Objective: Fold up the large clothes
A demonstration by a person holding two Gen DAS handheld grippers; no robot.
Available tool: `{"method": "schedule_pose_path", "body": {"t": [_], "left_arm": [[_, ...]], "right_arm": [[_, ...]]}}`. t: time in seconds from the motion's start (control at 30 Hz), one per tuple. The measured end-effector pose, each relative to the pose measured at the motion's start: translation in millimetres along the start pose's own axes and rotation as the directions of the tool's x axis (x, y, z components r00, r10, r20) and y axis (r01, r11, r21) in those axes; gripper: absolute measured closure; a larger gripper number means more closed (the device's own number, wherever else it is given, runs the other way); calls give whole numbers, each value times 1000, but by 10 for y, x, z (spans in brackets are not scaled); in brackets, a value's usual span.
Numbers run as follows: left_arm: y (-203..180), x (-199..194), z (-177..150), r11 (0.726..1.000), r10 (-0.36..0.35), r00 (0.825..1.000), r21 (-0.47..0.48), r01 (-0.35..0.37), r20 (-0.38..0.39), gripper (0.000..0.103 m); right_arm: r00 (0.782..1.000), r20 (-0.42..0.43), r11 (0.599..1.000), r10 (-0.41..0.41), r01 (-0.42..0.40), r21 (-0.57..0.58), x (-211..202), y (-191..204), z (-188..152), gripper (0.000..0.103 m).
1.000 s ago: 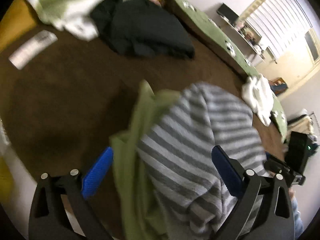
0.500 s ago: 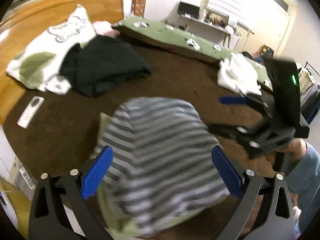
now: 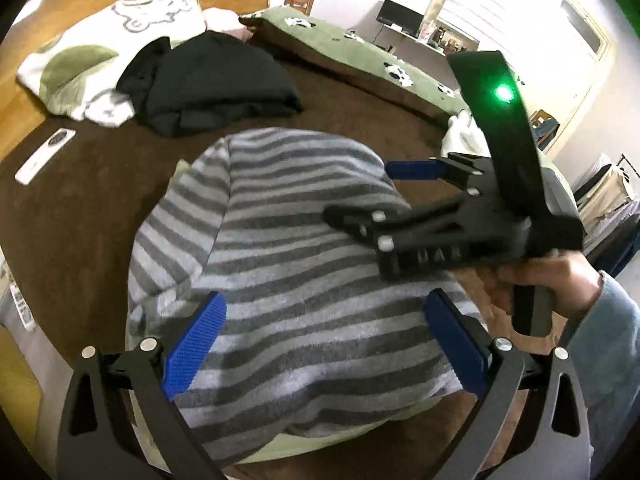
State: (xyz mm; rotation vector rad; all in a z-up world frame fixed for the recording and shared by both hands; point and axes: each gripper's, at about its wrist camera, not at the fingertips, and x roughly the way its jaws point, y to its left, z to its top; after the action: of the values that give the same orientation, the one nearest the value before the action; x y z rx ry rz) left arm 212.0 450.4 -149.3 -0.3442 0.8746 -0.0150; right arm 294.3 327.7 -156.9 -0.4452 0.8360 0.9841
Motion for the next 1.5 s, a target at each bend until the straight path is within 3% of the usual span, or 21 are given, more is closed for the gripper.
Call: {"method": "schedule_pose_path", "body": {"t": [0.23, 0.37, 0.47, 0.63, 0.83, 0.97, 1.1, 1.3, 1.5], "left_arm": [[40, 40, -124, 1000, -7, 1000, -27, 7, 8, 6], [47, 77, -172, 1000, -4, 1000, -30, 4, 5, 6], [115, 106, -201, 997, -42, 999, -63, 42, 1, 6], [99, 15, -180, 996, -55, 998, -74, 57, 28, 6], [-68, -365, -102, 1000, 10, 999, -9, -9, 49, 7], [-246, -739, -112, 994, 88, 992, 53, -93, 95, 7], [-434, -971, -182, 982, 138, 985, 114, -150, 102, 6], [-780, -1208, -506, 962, 192, 976, 177, -207, 98, 6], [-1102, -1355, -966, 941, 240, 967, 223, -254, 88, 6]], "right_arm": [[1000, -26, 999, 18, -17, 50, 178, -120, -22, 4], [996, -47, 989, 74, -67, 133, 325, -242, -99, 4], [997, -12, 985, 77, -74, 155, 296, -250, -144, 4], [997, 64, 985, 30, -40, 167, 33, -172, -159, 5], [982, 187, 976, 7, -48, 215, -713, -100, -314, 5], [967, 255, 973, -32, -29, 231, -1254, -11, -575, 5], [956, 293, 953, -19, -72, 296, -1731, 1, -976, 5], [959, 251, 955, -130, 53, 291, -2209, 253, -1638, 5], [961, 210, 960, -180, 125, 249, -2437, 652, -2225, 5]]}}
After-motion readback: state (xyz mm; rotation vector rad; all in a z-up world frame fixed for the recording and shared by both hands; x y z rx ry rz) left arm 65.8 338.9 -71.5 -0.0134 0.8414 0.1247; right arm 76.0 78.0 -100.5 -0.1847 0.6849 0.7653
